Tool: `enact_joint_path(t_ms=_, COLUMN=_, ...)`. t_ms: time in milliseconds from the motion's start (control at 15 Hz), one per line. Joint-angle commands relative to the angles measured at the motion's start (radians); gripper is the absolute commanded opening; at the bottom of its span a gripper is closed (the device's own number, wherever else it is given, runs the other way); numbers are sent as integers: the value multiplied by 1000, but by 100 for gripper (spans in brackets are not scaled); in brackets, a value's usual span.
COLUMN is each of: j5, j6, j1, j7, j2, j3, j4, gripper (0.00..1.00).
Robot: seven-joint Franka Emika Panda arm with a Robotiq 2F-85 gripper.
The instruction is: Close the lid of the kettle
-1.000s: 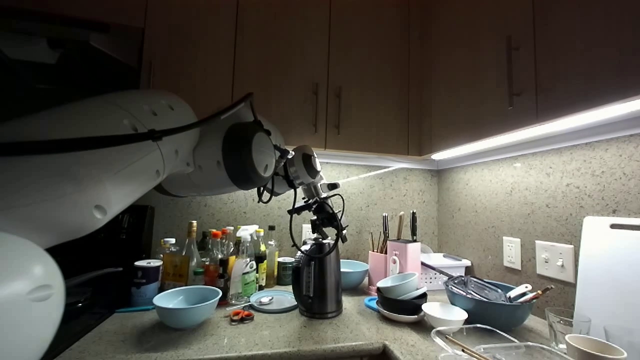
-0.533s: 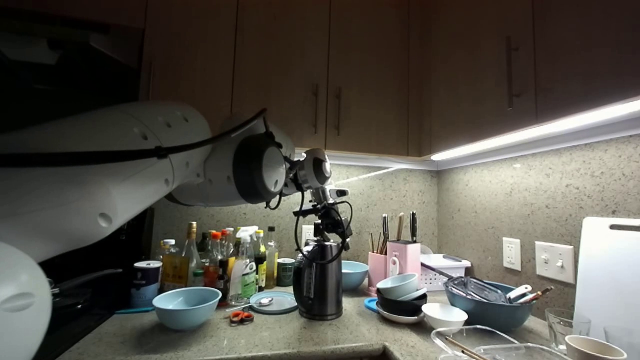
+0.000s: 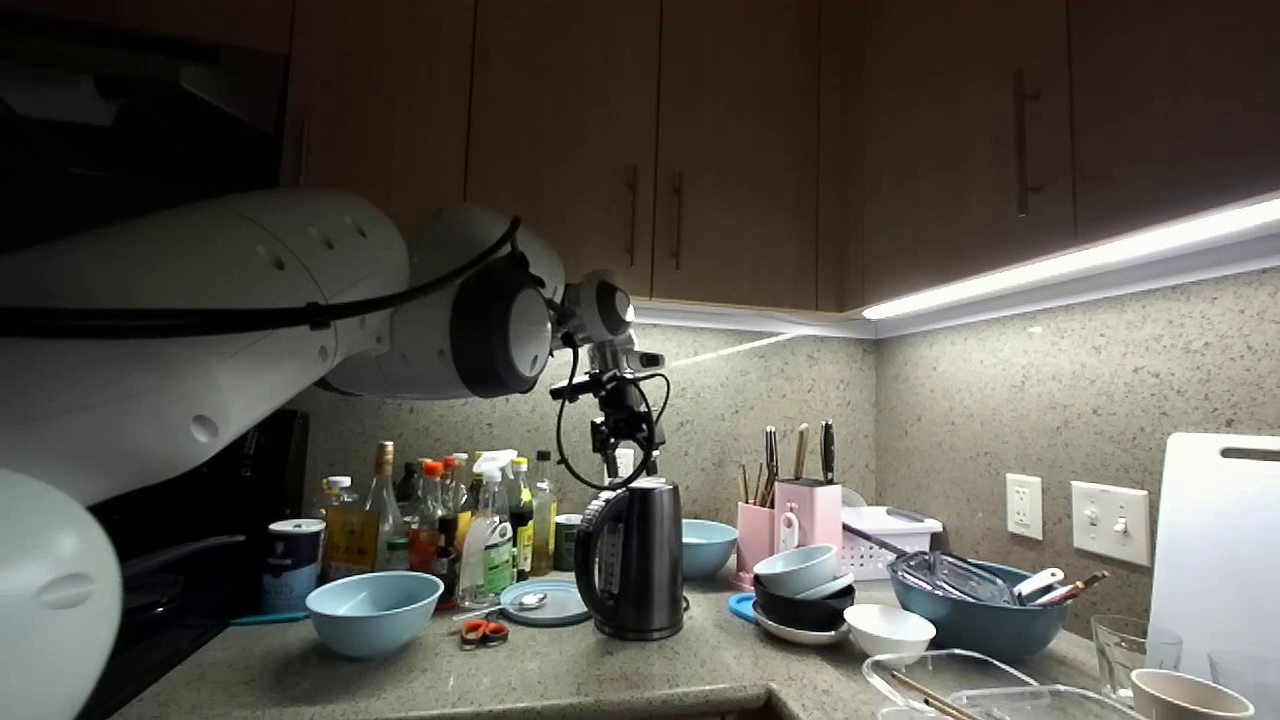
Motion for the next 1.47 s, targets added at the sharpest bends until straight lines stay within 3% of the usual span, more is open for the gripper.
enact_joint_path(t_ms=0, j5=13, j6=-63, j1=29, j7=-1, j2=-77, j3=18, j4=-17, gripper=100)
enact_joint_path(t_ms=667, j5=59, j6=-182, j1=21, j7=-15, j2=-259, j3=82, j4=-86, gripper=100)
enact_joint_path(t_ms=1133, j5=100, j6=-182, j1=13, j7=30, j2=-399, j3=93, j4=-185, gripper=100)
enact_joint_path(t_ms=1200, j5=69, j6=-182, j1=33, j7=7, j2=-310, j3=82, j4=-68, gripper=100)
enact_joint_path(t_ms=1400, j5=70, j6=-182, j1=29, j7=7, j2=-352, j3=82, j4=-111, gripper=100)
